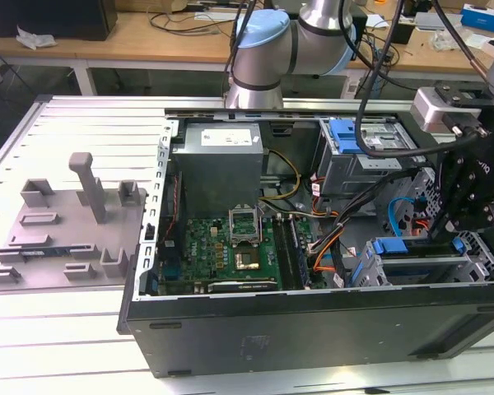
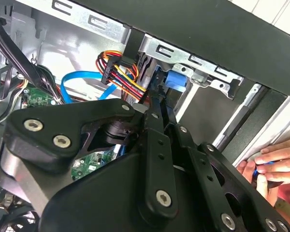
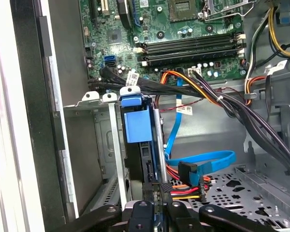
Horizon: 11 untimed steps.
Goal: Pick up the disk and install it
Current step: 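Insert the first disk wire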
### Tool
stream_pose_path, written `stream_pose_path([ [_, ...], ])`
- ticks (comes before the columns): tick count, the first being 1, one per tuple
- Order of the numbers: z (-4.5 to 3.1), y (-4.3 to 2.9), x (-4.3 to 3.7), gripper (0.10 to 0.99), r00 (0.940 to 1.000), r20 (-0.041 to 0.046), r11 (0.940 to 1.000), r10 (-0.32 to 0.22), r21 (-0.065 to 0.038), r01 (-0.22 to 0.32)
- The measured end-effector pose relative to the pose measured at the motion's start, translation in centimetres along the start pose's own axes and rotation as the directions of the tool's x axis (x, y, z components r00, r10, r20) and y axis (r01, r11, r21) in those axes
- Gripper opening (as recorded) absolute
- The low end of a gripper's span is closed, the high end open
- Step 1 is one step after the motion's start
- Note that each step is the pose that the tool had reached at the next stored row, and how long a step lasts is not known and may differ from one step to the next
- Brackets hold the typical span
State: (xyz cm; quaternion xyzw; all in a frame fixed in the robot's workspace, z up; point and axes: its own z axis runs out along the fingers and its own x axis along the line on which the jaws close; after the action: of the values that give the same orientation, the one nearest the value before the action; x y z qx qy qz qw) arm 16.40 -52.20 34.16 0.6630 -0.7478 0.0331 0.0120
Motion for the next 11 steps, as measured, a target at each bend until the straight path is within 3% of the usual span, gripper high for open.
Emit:
stream_pose_path([
  [3, 0.13, 0.01, -0.01, 0.169, 0.9997, 0.0012, 0.9997, -0.024, 0.001, 0.024],
  [11, 0.36, -0.03, 0.39, 0.180, 0.9997, 0.0008, 0.9997, -0.026, 0.002, 0.026],
])
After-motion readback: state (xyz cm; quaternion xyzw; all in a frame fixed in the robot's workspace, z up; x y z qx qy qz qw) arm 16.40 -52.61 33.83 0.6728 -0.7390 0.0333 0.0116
